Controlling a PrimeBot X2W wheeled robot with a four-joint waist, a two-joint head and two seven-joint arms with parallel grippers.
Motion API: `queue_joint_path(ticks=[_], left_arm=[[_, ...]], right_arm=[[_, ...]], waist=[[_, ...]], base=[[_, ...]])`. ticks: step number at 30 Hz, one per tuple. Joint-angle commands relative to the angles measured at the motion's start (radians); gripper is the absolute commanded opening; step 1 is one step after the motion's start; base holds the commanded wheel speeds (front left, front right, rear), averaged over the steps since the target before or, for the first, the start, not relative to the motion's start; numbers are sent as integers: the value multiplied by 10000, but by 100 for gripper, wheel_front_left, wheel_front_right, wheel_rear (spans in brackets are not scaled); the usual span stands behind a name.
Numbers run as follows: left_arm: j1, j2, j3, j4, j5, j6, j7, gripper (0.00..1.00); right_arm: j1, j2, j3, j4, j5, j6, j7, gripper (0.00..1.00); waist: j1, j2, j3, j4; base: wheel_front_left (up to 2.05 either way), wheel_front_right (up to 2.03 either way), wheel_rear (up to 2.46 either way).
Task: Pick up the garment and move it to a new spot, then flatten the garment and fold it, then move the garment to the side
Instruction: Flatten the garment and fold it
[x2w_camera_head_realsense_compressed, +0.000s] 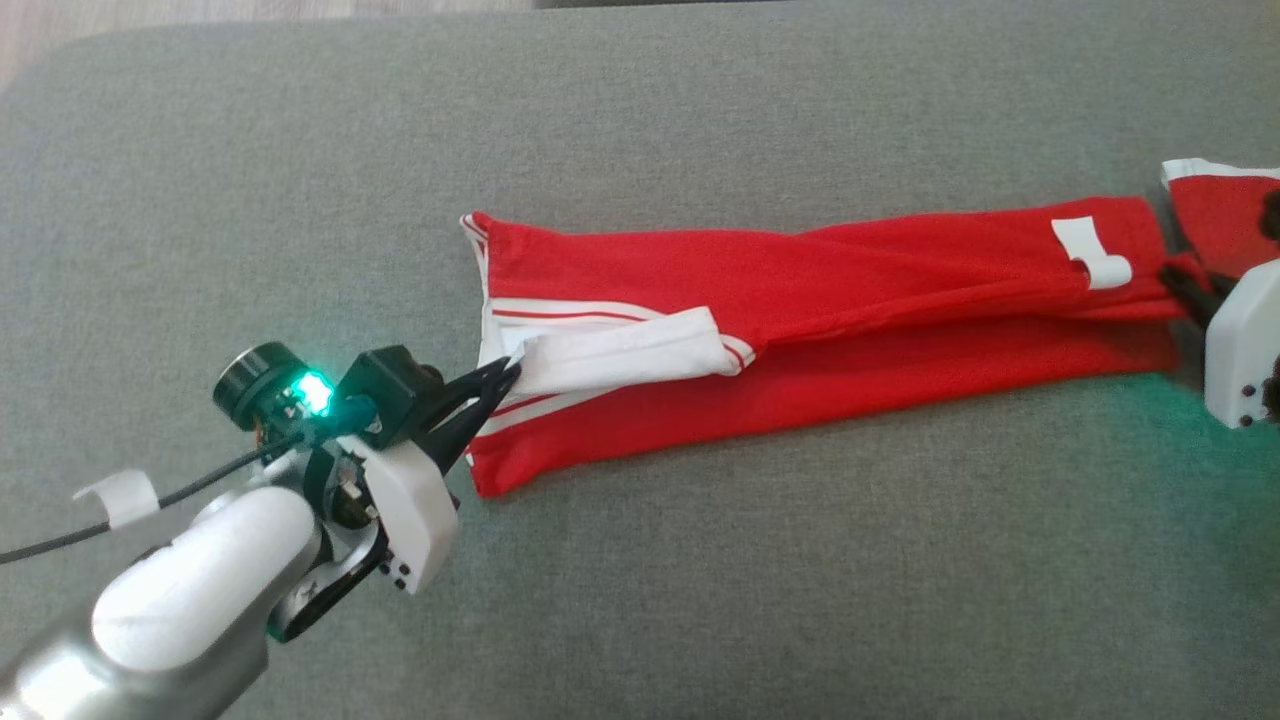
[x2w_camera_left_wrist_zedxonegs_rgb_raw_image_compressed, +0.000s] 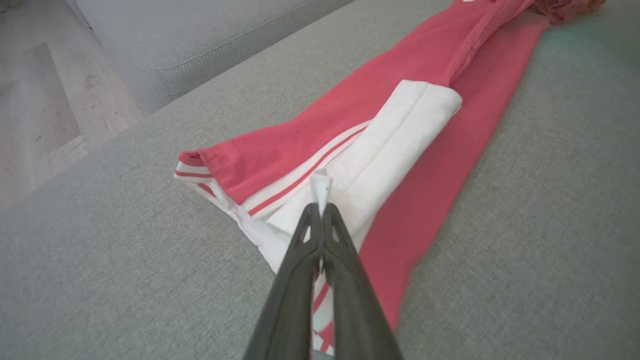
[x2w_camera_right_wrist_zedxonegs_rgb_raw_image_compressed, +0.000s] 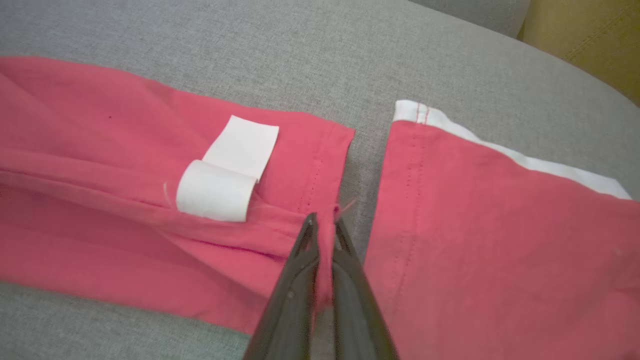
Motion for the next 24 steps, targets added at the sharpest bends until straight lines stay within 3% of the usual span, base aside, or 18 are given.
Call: queue_joint_path(ticks=[1,3,4,5,6,7,8,16,24], left_arm=[[-271,469,394,-276,-77,27,51,0],[-214,520,341,-341,-165,24,238,0],[-174,529,305,-377,-222,22,347,0],[-150,539,269,-422,-242,19,418,0],[-134,532,271,-461,-249,57,416,7],[-115,520,289,-482,-252,111,384,78],[-98,517,290,-491,-248,149,372,100],[-150,176,966,-421,-261,1090,-513,100],[-66,-1013,2769,120,-758,2644,-3262,100]], right_arm=[[211,-455,0,-152,30,-9,15,0],[261,-441,99,-218,160,-9,153,0],[257,-449,133,-230,177,-9,185,64],[270,-444,166,-212,217,-9,273,100],[263,-444,210,-227,227,-9,340,100],[236,-449,230,-248,233,-9,363,100],[190,-461,232,-275,221,-9,342,100],[-347,-177,-817,-412,717,-9,-801,100],[-627,836,-2470,-436,423,-9,-3565,100]], waist=[[0,-1,-40,-22],[0,-1,-110,-57],[0,-1,-133,-72],[0,-1,-157,-92],[0,-1,-175,-108],[0,-1,-195,-127],[0,-1,-215,-144],[0,-1,-463,-253],[0,-1,-651,-263]], base=[[0,0,0],[0,0,0],[0,0,0],[0,0,0],[0,0,0],[0,0,0],[0,0,0],[0,0,0],[0,0,0]])
